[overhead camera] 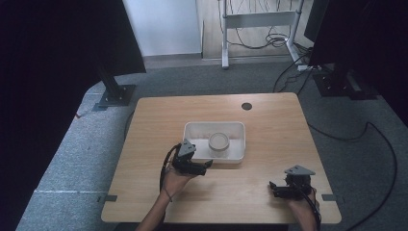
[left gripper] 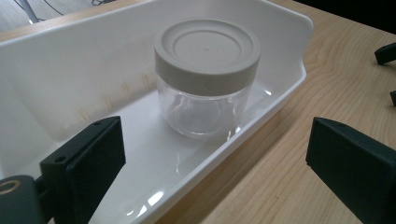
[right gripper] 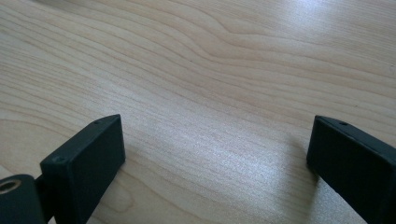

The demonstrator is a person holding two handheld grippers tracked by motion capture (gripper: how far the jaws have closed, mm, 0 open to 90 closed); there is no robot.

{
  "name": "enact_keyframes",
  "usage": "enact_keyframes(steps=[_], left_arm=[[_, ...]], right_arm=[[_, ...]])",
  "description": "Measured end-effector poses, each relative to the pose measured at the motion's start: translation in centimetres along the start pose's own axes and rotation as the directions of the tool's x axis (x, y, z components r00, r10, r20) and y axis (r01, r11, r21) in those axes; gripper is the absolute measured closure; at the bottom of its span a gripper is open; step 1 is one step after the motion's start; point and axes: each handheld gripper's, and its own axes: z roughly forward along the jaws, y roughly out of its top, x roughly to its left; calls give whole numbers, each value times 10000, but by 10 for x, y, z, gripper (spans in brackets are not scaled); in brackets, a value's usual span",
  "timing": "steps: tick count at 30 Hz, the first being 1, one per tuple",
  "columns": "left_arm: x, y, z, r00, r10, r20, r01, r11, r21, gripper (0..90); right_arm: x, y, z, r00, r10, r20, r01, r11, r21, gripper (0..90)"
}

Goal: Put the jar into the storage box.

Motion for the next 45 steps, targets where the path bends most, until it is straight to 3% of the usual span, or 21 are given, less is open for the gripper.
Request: enact_keyframes(steps=[26,45], left_arm=[[5,-23,-34,9998,166,77,-164,9994,-291,45],[13,-60,-49,9997,167,-164,-170,9996,-221,47]], right_arm=[[0,0,-1,10000,-32,-49,31,10000,-63,64],[0,0,-1,10000,-36,-48,36,10000,-63,64]])
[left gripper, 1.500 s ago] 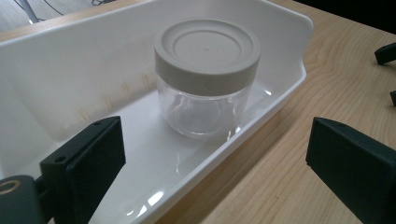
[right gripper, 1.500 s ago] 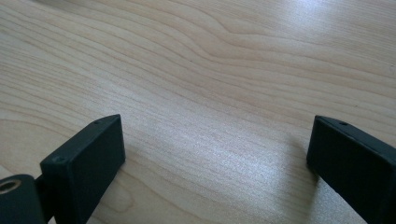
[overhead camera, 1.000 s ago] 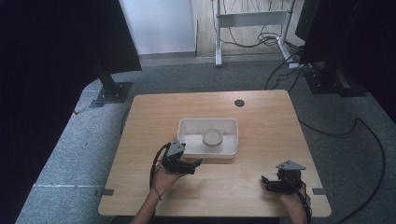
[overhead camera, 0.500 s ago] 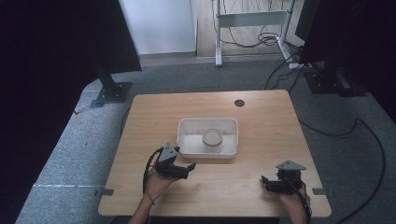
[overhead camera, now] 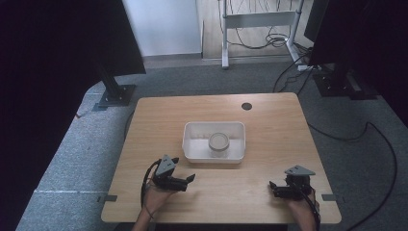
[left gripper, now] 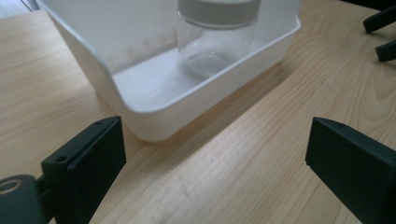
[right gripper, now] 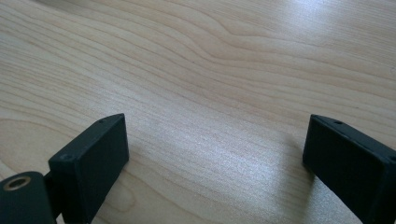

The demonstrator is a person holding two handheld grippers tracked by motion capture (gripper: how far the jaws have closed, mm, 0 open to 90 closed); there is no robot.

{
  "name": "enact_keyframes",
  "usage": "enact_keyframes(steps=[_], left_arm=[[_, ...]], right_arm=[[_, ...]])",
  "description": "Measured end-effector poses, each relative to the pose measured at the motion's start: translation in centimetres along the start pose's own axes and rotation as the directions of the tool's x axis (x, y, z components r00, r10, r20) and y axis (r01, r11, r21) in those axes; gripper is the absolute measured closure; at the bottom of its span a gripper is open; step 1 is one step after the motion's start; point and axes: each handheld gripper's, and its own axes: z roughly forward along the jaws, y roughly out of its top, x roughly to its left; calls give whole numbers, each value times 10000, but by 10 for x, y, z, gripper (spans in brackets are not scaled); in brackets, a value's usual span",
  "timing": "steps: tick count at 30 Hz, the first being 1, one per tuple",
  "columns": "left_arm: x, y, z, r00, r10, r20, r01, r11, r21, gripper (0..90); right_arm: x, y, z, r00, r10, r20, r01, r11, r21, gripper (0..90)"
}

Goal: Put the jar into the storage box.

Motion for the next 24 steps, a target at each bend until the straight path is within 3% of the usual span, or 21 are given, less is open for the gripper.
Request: enact_keyframes(steps=[10,17,24], left_arm=[[1,-19,1,9997,-24,-225,38,9979,641,49],[2,-30,4,9995,-13,-327,56,9913,1314,54],[5,-34,5,9990,-66,-453,142,9857,1678,55]], right_arm=[[0,0,0,10000,-1,0,1,10000,2,64],[0,0,0,10000,-7,1,7,10000,1,63],[0,0,0,10000,-15,-7,15,10000,4,62]])
